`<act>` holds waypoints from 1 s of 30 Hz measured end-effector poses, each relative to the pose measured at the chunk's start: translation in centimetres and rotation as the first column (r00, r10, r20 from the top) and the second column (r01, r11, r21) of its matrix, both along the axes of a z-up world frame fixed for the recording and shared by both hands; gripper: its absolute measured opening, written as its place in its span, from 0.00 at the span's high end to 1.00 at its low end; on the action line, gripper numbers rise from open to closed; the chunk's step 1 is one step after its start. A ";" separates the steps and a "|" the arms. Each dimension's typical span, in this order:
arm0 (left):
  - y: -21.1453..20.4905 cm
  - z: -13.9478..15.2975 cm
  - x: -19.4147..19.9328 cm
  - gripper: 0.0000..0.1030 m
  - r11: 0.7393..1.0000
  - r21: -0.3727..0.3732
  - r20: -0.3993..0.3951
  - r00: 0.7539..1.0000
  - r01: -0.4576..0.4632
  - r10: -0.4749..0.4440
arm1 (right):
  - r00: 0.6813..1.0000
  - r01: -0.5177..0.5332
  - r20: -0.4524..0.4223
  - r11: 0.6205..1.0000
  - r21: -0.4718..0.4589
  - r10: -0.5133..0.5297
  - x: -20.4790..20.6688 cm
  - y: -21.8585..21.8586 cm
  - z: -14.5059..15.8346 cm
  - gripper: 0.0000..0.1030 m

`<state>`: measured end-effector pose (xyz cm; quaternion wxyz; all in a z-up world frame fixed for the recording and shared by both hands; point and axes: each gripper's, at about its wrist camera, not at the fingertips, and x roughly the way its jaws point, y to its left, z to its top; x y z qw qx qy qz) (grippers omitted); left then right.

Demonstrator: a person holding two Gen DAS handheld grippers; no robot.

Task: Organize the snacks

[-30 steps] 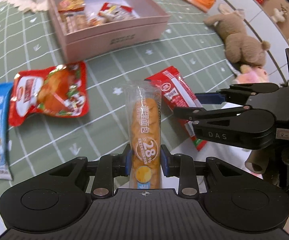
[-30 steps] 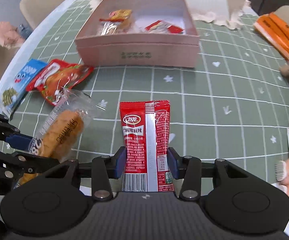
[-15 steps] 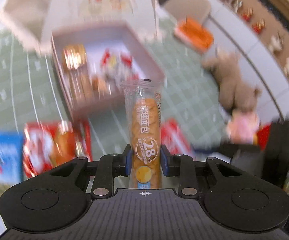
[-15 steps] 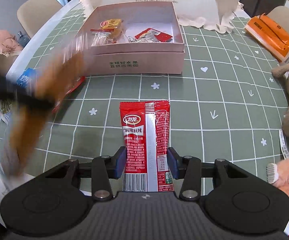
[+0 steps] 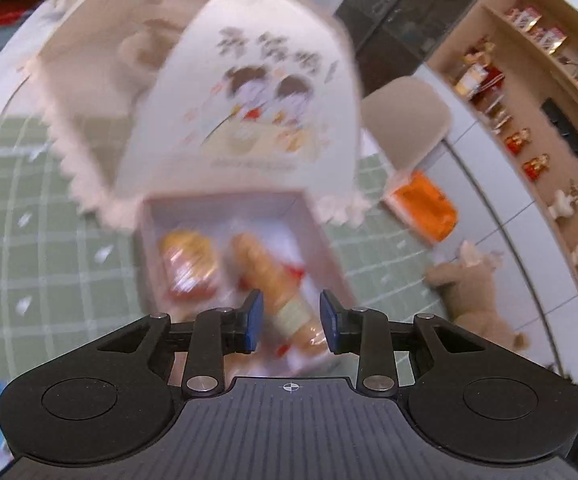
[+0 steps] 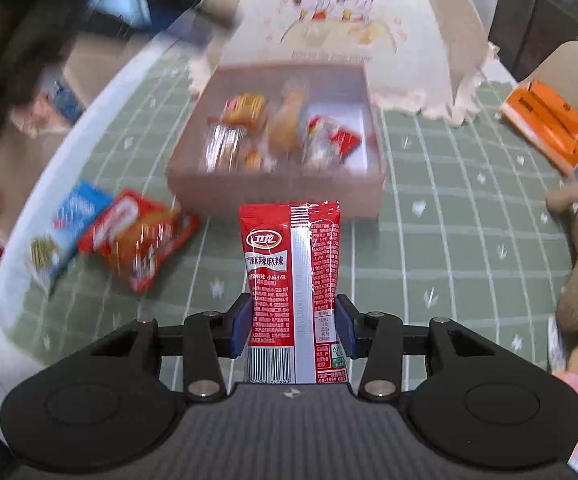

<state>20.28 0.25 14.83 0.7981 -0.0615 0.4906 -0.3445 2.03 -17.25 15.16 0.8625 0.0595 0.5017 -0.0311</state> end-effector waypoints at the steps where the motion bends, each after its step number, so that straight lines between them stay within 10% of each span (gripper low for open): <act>1: 0.8 -0.7 -0.5 0.67 1.000 0.026 0.005 1.000 -0.008 0.008 | 1.000 0.009 0.018 1.000 -0.002 -0.009 1.1 -0.4 0.8 0.58; 11: 9.8 -5.7 -4.6 0.67 0.983 0.162 -0.010 0.997 -0.080 0.083 | 0.992 0.066 0.099 0.995 0.079 -0.074 14.9 -2.0 3.6 0.50; 21: 18.8 -9.2 -2.1 0.67 0.916 0.293 0.043 0.961 -0.274 0.273 | 0.979 -0.206 0.025 0.961 0.183 0.205 10.9 7.9 -2.6 0.50; 30: 16.7 -10.8 -4.5 0.67 0.946 0.293 -0.022 0.988 -0.139 0.152 | 0.962 -0.226 -0.116 0.957 0.180 0.249 9.5 13.0 -9.2 0.52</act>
